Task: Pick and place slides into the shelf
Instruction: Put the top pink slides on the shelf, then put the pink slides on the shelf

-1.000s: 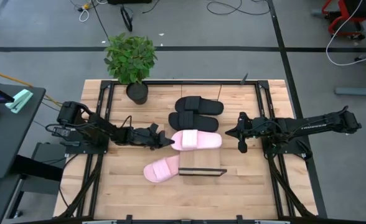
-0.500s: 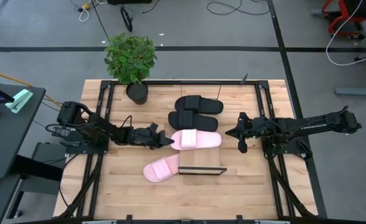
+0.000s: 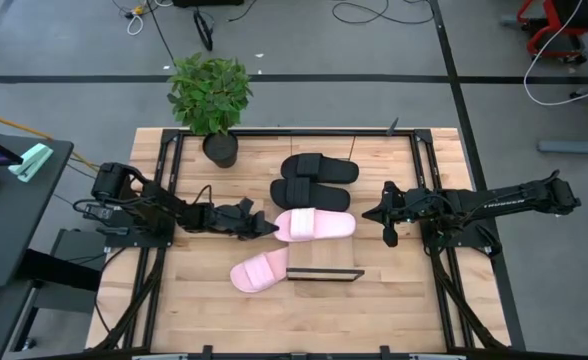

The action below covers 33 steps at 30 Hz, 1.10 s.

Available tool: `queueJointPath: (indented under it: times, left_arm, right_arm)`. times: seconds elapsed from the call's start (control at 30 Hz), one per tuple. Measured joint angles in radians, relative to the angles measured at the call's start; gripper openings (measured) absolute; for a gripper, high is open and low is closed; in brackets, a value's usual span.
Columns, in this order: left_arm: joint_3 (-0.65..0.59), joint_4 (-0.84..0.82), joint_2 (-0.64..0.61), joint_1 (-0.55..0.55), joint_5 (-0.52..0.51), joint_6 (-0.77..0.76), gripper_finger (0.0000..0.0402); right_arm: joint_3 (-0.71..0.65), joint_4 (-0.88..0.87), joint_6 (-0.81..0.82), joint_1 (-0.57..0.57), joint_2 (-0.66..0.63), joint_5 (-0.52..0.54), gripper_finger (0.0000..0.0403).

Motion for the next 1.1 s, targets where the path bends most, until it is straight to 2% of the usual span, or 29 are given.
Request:
queueJointPath:
  times: [0.23, 0.43, 0.83, 0.97, 1.1]
  left_arm:
    - [-0.007, -0.003, 0.000, 0.006, 0.006, 0.019, 0.0219]
    - [-0.007, -0.003, 0.000, 0.011, 0.009, 0.030, 0.0237]
    - [-0.009, -0.006, -0.025, 0.003, 0.028, 0.060, 0.0237]
    - [-0.069, -0.016, -0.088, 0.011, 0.011, 0.052, 0.0236]
    - [-0.170, -0.018, -0.172, -0.007, -0.066, -0.031, 0.0229]
  right_arm:
    - [0.000, 0.000, 0.000, 0.000, 0.000, 0.000, 0.0013]
    - [0.000, 0.000, 0.004, 0.000, 0.000, 0.000, 0.0013]
    - [0.000, 0.000, 0.018, 0.000, 0.000, 0.000, 0.0013]
    - [0.000, -0.006, 0.022, 0.000, 0.000, -0.002, 0.0013]
    - [0.000, -0.014, 0.025, 0.000, 0.000, -0.008, 0.0013]
